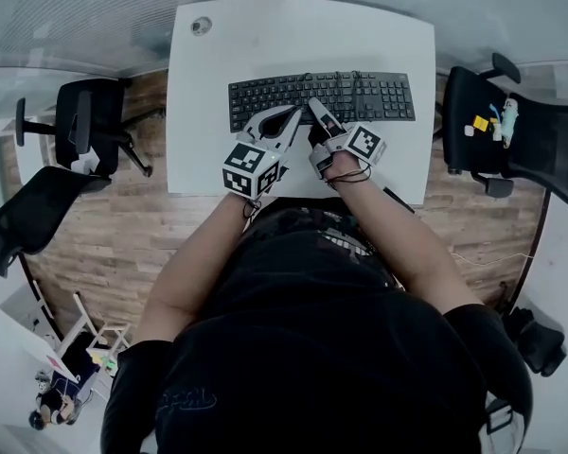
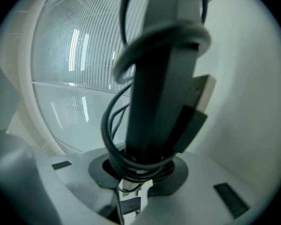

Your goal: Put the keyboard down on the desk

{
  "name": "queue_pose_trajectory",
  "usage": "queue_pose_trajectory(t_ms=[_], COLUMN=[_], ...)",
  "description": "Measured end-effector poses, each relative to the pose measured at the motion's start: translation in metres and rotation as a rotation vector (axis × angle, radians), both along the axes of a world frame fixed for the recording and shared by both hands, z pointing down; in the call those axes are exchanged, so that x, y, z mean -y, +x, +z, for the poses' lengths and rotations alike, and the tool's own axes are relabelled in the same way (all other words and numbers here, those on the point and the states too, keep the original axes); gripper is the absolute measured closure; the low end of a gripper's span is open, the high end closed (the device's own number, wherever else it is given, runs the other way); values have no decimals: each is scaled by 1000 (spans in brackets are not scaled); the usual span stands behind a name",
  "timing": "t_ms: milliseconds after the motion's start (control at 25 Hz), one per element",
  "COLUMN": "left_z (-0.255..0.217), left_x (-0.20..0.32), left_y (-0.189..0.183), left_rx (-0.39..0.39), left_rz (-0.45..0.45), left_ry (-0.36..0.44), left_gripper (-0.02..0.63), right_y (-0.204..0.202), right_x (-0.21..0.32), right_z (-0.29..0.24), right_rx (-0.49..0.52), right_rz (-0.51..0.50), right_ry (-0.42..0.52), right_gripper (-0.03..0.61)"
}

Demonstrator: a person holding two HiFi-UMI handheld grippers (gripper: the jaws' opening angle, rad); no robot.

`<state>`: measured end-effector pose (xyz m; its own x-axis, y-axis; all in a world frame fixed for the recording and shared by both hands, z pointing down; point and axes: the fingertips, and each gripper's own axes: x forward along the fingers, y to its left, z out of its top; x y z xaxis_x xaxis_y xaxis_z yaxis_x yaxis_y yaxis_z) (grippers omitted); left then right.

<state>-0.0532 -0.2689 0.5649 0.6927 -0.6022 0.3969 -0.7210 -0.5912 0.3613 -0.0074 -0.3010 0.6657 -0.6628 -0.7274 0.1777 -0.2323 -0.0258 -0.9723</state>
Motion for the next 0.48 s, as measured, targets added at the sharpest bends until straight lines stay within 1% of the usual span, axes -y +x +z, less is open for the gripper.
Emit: queue_pose_trajectory(t_ms=[320,480], left_z=[19,20], left_x=[-5,-11], left_y=[10,11], left_rx=[14,13], left_rz=[29,43], left_ry=[-50,-64], left_gripper=[598,598], right_y=[2,3], right_x=[1,-4], right_z=[33,51], right_rx=[-21,-37], right_rz=[-19,-7], right_ry=[-61,-104], right_gripper=[476,476])
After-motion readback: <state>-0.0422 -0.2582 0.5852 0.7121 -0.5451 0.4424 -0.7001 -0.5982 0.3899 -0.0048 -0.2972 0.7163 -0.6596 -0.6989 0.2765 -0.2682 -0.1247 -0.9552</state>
